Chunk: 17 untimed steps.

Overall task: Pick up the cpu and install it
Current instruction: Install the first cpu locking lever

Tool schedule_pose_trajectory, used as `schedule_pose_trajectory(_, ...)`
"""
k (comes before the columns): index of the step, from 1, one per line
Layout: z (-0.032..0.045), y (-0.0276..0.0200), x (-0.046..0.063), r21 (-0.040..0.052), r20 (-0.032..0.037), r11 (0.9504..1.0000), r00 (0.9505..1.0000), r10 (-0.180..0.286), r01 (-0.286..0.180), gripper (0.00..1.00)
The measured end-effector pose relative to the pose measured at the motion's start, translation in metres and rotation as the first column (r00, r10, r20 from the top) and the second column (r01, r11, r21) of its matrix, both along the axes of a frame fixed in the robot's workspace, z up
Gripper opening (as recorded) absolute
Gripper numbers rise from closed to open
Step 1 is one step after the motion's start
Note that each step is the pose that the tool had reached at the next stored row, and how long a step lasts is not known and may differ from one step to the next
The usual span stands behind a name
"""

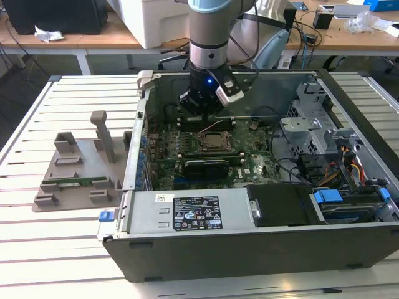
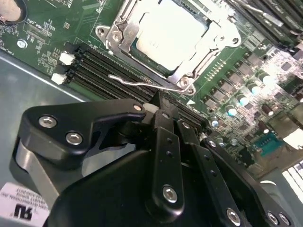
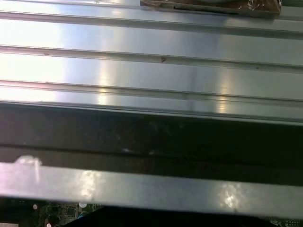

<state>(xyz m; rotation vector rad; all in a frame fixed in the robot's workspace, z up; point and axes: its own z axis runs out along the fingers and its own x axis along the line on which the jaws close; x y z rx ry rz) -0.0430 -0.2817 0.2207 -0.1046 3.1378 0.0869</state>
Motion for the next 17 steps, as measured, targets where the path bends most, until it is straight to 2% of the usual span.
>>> schedule_pose_trajectory(2,-0.0038,0.0,0.012,0.0,-0.0005,1.0,1.0,0.0,0.0,0.11)
schedule_pose_trajectory(4,-0.0063,0.0,0.016,0.0,-0.0009,1.0,1.0,0.0,0.0,0.11)
schedule_pose_trajectory(11,-0.0135,0.0,0.027,0.0,-0.0011,1.0,1.0,0.0,0.0,0.11)
schedule_pose_trajectory(17,-0.0158,-0.0004,0.03,-0.0001,-0.0012,1.0,1.0,0.0,0.0,0.11)
